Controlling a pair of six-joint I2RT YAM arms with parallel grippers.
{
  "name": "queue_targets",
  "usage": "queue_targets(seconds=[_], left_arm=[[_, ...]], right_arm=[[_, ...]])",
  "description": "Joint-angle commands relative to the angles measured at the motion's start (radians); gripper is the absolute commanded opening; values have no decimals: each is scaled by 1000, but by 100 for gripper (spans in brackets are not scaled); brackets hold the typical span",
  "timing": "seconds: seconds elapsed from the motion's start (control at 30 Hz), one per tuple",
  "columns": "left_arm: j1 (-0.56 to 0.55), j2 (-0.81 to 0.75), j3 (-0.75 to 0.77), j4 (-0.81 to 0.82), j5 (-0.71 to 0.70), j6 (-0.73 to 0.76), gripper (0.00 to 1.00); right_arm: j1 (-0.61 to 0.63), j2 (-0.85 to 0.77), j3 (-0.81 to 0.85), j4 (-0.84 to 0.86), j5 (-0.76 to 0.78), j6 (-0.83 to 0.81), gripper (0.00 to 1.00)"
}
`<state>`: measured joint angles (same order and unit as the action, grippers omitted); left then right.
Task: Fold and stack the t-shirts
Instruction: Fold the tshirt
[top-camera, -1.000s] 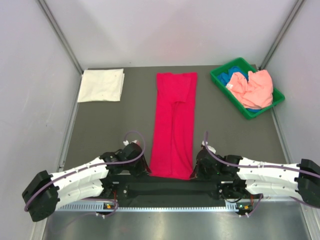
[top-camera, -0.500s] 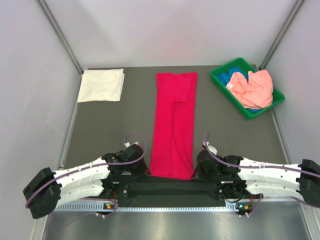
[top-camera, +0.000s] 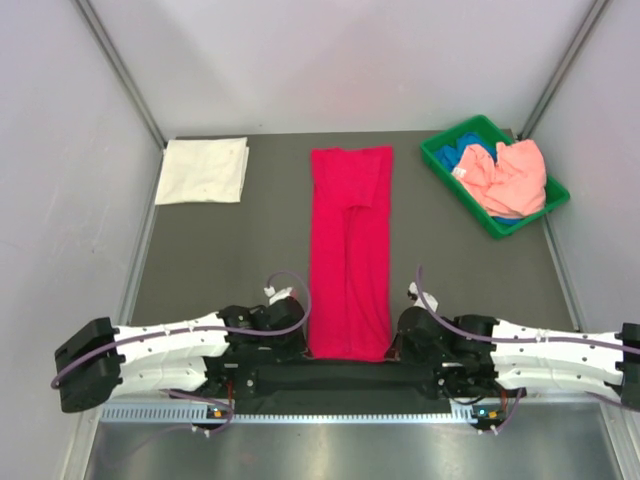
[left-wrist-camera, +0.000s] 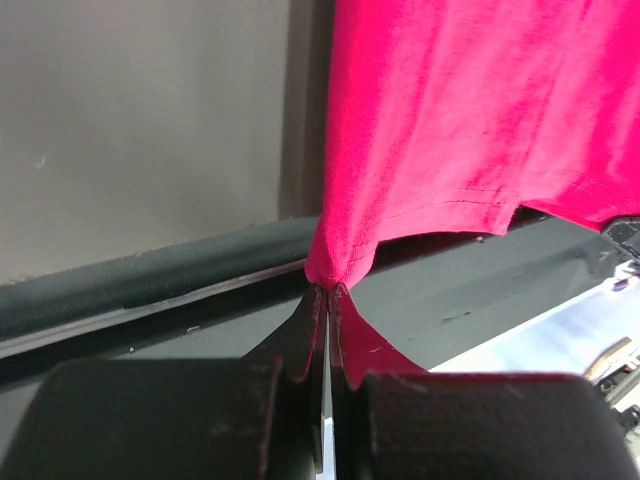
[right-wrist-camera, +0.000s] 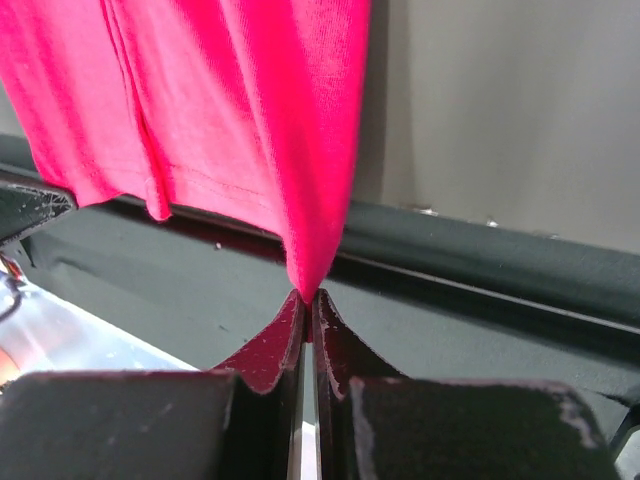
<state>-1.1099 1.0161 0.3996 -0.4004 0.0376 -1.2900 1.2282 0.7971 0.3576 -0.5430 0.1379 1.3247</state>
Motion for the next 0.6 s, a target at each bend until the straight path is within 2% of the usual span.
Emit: queue_targets(seconds=[0.0, 0.17, 0.3, 0.43, 0.57], left_arm=[[-34, 13, 44, -23, -28, -49, 0], [-47, -25, 30, -49, -28, -68, 0], [-41, -51, 53, -71, -120, -55, 0], [45, -27, 48, 17, -10, 1, 0], [130, 36, 122, 8, 33, 106, 0]], right_arm=[[53, 14, 30, -9, 43, 34, 0], [68, 30, 53, -51, 80, 34, 0], [68, 45, 104, -78, 127, 1, 0], [59, 80, 165, -98, 189, -65, 0], [-19, 148, 208, -94, 201, -165, 0]])
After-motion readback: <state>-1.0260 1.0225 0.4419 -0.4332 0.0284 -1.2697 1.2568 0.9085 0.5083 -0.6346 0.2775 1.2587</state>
